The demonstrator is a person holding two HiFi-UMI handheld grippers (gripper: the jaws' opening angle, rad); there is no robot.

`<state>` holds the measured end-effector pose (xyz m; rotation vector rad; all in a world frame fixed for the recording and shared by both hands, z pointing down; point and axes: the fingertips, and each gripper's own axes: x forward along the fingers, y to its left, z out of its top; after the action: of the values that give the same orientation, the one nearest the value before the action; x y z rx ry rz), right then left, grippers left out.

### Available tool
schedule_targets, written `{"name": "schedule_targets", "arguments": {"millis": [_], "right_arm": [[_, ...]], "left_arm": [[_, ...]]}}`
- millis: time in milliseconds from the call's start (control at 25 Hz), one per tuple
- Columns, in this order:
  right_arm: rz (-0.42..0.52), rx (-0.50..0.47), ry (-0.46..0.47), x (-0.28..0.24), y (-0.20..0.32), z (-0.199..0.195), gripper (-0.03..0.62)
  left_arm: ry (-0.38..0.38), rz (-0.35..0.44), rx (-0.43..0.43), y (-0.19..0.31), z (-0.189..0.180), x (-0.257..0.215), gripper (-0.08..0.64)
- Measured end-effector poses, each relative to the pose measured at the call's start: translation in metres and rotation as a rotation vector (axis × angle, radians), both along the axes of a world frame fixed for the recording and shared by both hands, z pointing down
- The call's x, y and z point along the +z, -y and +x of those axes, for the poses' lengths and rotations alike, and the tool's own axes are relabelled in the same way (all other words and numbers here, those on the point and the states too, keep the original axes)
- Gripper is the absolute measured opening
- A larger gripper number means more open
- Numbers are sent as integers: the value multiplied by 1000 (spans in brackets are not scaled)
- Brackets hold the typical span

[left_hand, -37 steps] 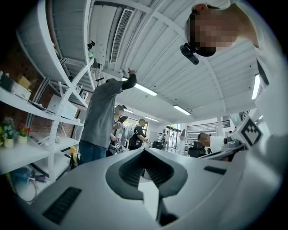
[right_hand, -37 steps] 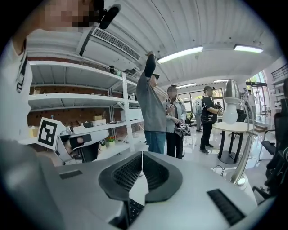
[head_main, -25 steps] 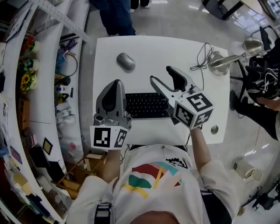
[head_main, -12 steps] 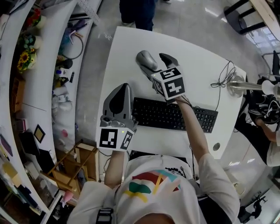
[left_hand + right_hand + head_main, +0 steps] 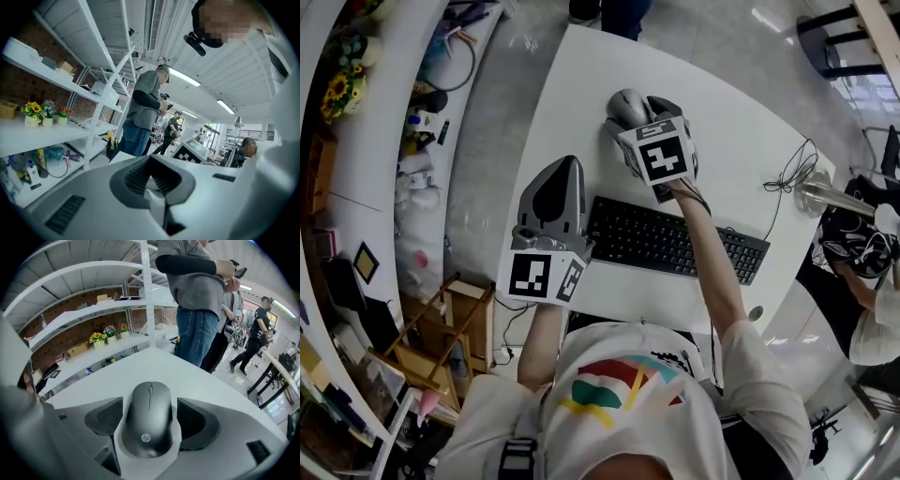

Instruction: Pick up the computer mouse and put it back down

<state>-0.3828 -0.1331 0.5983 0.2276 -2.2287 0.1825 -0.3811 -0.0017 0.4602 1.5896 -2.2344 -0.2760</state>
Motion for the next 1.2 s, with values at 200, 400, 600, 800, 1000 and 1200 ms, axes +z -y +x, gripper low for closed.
{"name": "schedule_targets", "arguments": {"millis": [200,400,600,800,1000,1200], "right_arm": [[-9,34,-12,7,5,1,345],[-13,26,-18,4,7,0,337],[-25,7,-49,3,6,3,304],[3,45,36,-22,9,-2,302],[65,73,182,-92,2,5,302],[77,155,322,-158,-6,49,302]], "left_arm": [[-12,1,-17,-1,-6,6,46],[-25,2,-17,-3,-9,6,46],[-21,5,-9,-2,-2,-2,46],[12,26,2,-5,-1,-19,46],[48,27,18,-6,7,-41,46],[84,74,62,-6,31,-79,46]]}}
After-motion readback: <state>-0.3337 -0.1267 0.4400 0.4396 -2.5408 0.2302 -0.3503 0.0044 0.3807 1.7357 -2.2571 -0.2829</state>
